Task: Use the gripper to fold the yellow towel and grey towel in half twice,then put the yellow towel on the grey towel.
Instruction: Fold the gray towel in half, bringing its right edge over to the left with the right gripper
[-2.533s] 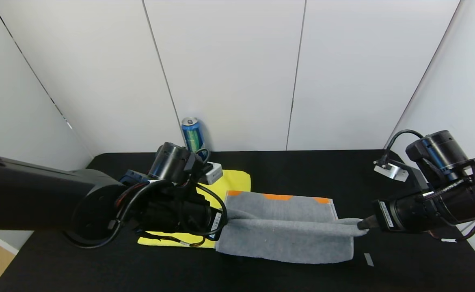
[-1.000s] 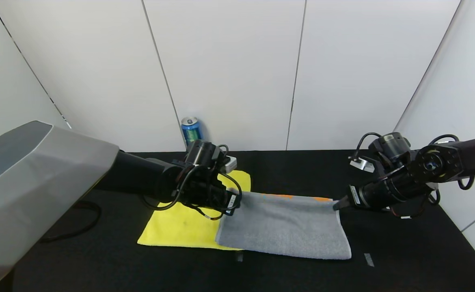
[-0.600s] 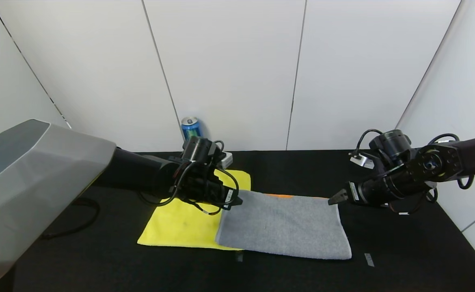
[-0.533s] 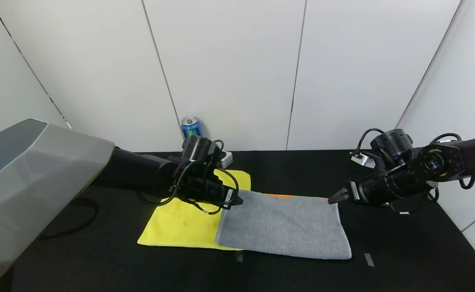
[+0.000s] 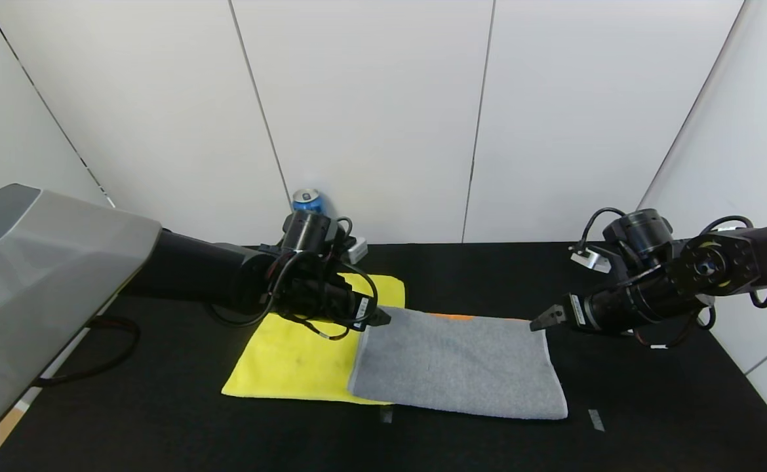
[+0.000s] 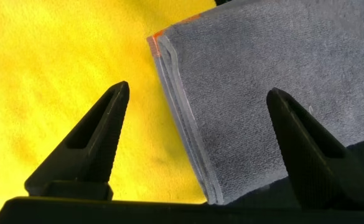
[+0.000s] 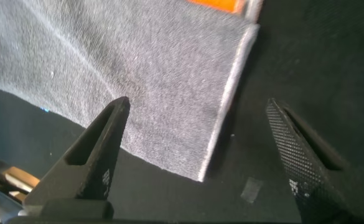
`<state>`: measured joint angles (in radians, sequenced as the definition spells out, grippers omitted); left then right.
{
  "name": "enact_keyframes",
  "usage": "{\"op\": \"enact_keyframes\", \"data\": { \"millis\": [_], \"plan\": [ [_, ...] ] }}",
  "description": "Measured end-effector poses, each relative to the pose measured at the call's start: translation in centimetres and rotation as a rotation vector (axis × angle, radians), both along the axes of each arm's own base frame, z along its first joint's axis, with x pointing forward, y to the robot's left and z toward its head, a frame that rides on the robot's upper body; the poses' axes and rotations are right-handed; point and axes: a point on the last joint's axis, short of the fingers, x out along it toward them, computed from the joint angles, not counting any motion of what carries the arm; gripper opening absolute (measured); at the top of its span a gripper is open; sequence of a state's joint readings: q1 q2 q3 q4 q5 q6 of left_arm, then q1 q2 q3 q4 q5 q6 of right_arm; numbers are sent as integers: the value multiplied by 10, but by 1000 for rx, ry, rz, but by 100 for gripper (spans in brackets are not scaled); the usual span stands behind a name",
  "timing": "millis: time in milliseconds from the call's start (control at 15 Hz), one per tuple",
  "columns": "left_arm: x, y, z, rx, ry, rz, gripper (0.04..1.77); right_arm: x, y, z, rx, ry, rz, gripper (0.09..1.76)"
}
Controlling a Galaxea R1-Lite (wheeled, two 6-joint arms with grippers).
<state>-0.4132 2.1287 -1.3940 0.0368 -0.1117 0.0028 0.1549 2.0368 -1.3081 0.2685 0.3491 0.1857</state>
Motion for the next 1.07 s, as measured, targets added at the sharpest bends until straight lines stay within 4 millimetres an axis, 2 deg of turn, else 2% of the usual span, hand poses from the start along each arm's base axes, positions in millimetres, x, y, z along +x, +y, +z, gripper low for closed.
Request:
{"op": "enact_keyframes", "data": {
  "millis": [1067],
  "plan": [
    [4,20,16,-22,-33,40,169,-8,21,-41,-25,136,53,169]
  ]
}}
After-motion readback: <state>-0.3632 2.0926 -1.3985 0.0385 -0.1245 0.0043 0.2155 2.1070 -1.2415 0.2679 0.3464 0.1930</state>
